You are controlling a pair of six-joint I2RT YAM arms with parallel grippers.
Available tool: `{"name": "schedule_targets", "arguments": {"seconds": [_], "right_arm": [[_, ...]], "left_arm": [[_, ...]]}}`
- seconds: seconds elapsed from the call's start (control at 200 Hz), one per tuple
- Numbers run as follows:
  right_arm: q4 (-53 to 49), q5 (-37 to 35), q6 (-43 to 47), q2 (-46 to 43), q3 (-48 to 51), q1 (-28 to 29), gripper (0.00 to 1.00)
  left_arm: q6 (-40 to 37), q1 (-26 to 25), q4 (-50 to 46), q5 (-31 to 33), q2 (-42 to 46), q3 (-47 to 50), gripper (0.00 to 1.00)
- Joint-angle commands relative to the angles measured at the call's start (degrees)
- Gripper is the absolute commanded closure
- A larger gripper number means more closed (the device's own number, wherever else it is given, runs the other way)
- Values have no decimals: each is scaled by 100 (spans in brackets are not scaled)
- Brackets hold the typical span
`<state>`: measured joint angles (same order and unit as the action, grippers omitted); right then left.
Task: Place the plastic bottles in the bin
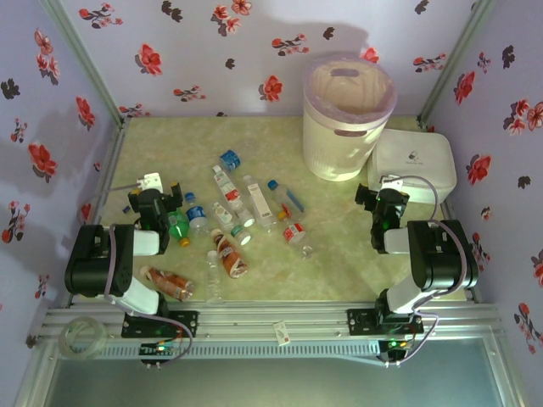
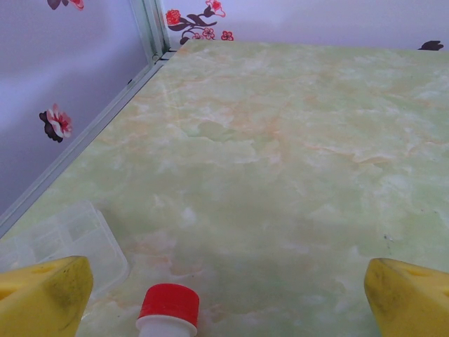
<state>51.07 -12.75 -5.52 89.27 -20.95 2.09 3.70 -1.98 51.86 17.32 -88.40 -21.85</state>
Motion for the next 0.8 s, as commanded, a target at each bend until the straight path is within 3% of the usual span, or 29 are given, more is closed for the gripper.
{"name": "schedule_targets", "arguments": {"seconds": [0.0, 0.53, 0.795], "right_arm": [[-78, 106, 37, 26, -159, -67, 1], [-92, 24, -22, -66, -146, -94, 1], [-2488, 131, -125, -1678, -628, -24, 1]], "left_arm": [[-80, 5, 149, -27, -34, 22, 0], [-113, -4, 8, -66, 40, -31, 0], [160, -166, -2094, 248, 2091, -272, 0]]}}
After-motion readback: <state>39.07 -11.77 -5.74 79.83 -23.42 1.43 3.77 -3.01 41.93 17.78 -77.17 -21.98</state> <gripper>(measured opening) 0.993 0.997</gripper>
